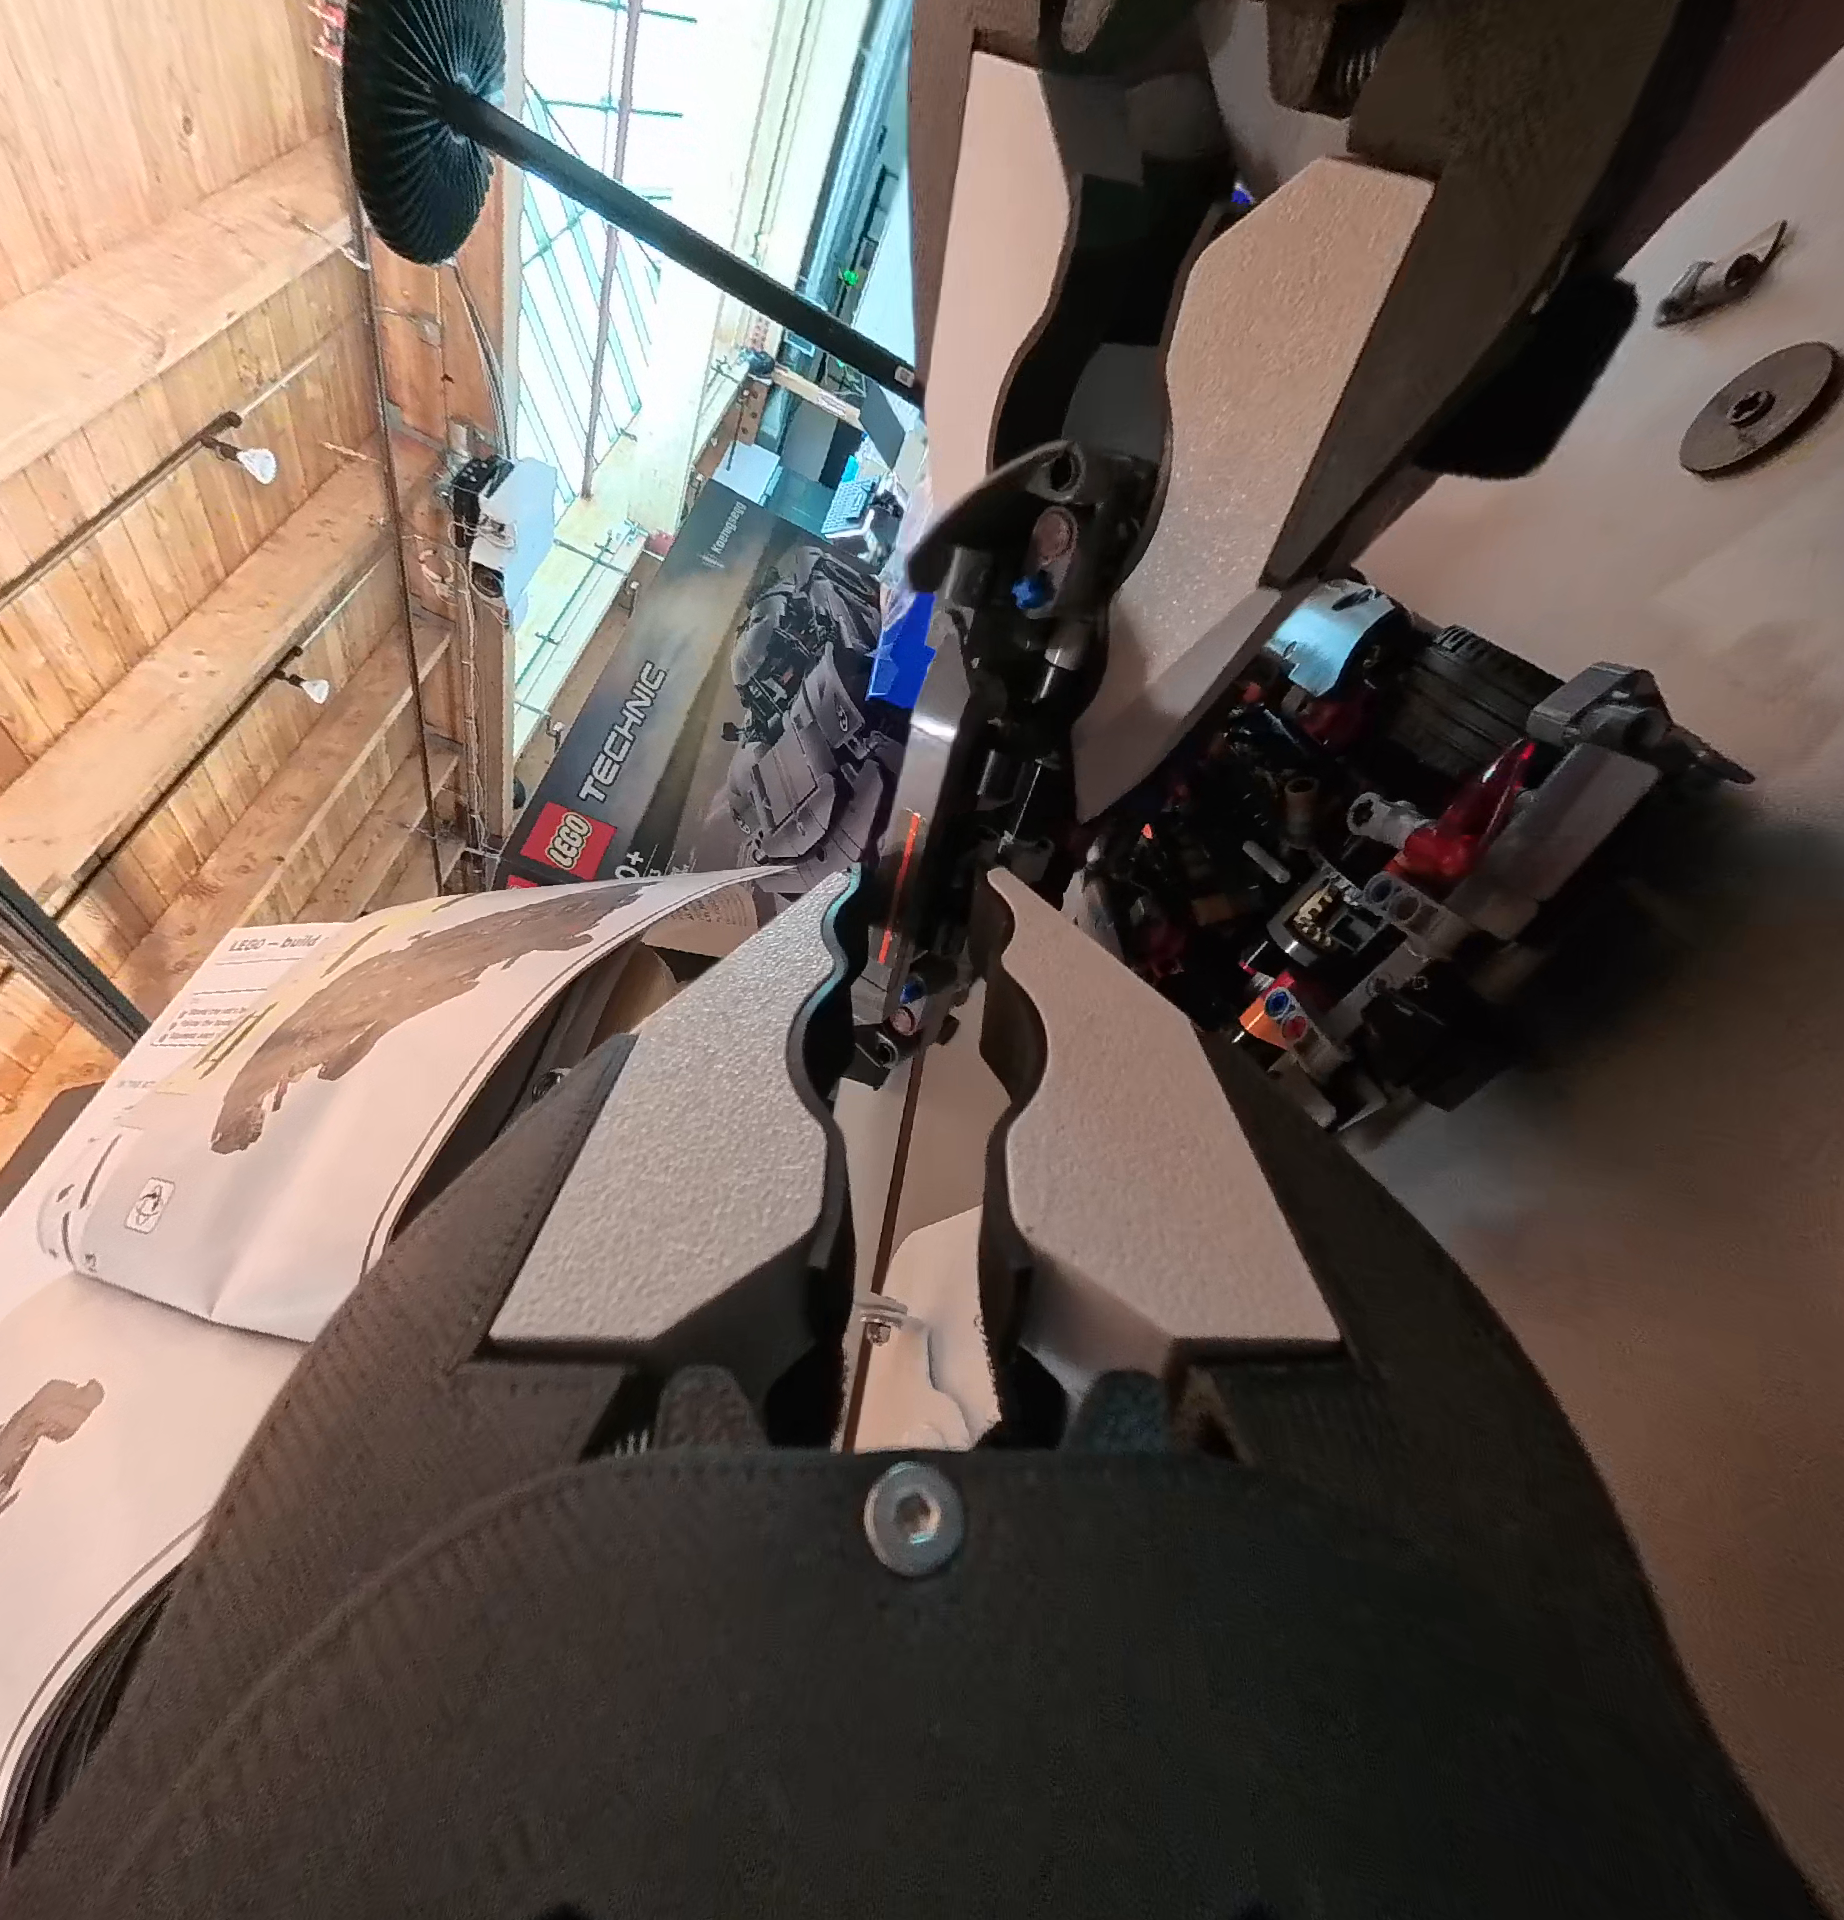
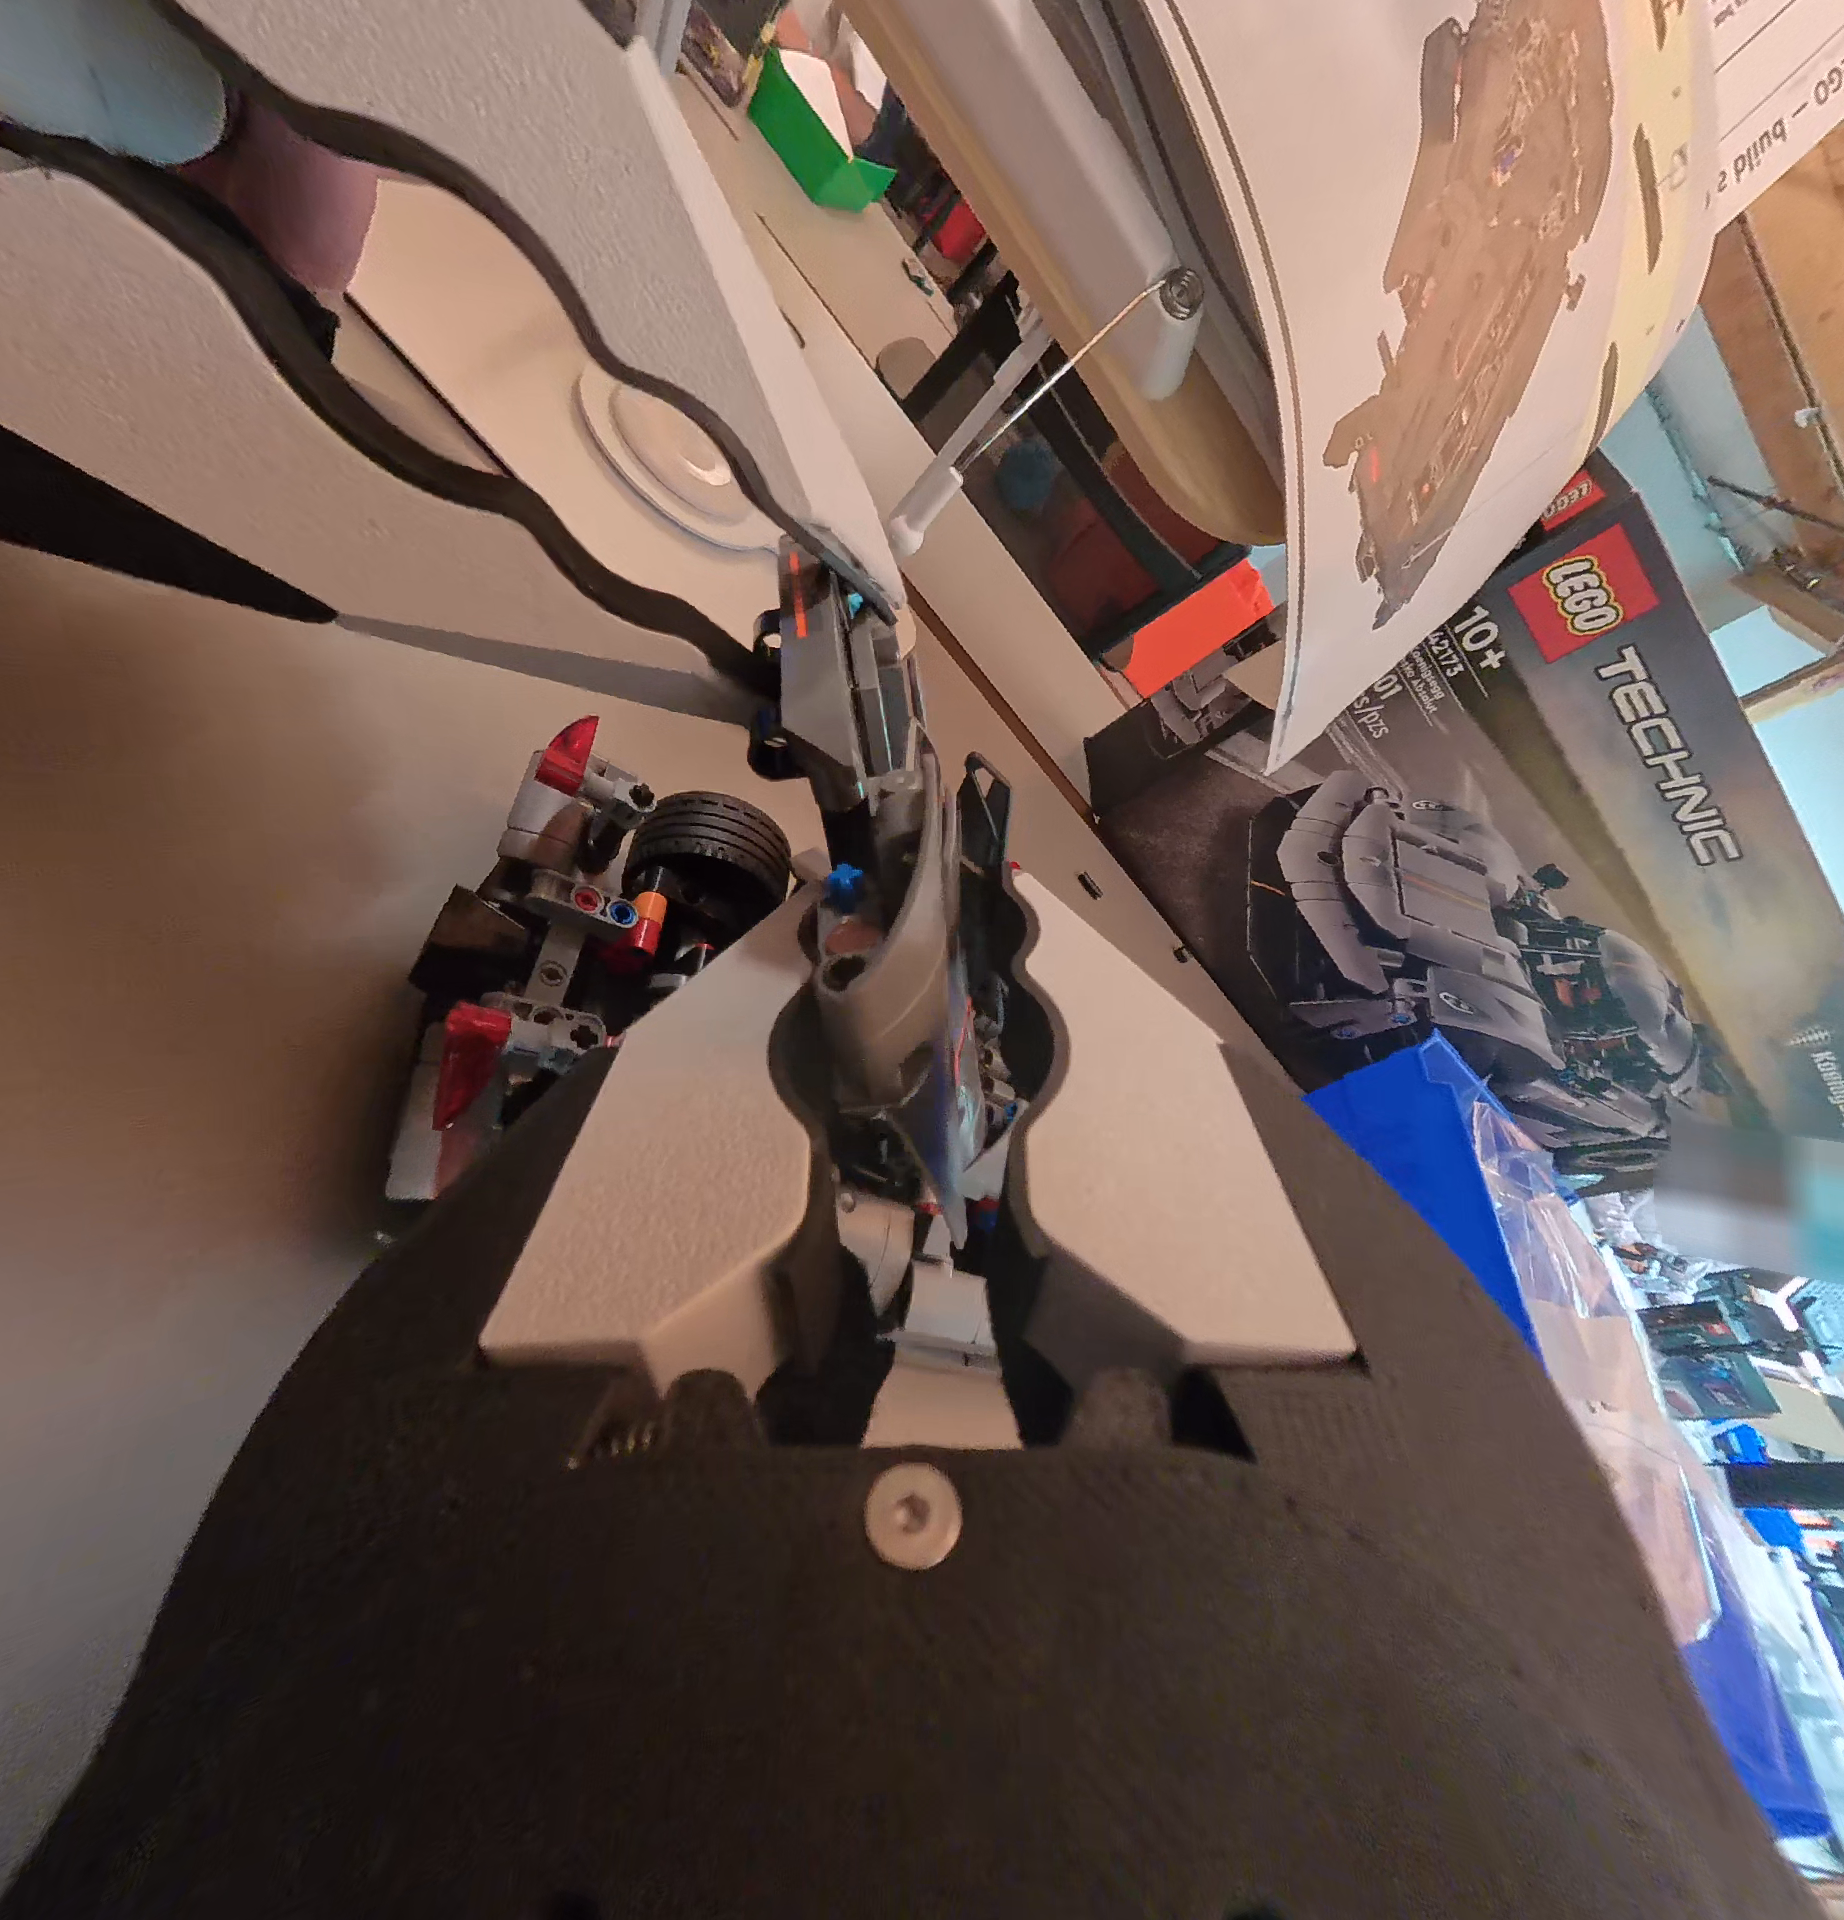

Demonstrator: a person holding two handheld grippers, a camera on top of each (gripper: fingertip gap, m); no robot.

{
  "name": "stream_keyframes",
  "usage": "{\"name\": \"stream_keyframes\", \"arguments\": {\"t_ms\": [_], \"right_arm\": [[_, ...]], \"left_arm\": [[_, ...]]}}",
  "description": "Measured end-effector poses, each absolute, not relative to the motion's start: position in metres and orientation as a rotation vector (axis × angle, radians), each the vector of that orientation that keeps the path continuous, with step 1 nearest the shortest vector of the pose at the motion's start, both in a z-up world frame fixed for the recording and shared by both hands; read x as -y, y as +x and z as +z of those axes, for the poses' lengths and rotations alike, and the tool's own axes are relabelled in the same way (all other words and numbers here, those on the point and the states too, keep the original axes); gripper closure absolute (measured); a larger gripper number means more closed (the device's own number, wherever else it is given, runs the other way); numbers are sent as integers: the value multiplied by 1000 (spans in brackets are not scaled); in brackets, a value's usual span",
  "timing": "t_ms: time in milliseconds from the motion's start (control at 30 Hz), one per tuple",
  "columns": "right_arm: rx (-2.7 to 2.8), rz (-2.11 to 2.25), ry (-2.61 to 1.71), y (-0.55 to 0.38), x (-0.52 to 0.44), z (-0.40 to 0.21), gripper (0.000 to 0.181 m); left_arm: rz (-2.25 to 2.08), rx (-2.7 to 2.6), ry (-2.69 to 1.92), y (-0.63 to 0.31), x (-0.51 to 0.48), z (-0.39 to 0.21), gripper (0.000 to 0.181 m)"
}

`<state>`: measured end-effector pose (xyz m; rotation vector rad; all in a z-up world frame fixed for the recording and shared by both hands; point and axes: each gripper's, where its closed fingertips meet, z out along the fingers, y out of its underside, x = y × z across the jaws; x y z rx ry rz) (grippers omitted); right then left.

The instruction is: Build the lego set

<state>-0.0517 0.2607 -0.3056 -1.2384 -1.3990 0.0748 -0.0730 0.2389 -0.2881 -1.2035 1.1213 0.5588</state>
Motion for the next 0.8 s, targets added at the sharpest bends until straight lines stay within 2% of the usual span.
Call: {"name": "stream_keyframes", "arguments": {"t_ms": [167,333,800], "right_arm": [[1403,54,-1235,-52,-264,-307,148],[1419,25,-1231,-50,-266,-306,154],[1369,186,-1325,-50,-265,-301,154]], "left_arm": [[531,-1122,-1214,-72,-239,-287,165],[484,-1131,-1244,-72,-242,-287,165],[284,-1076,-1328,-72,-244,-275,160]]}}
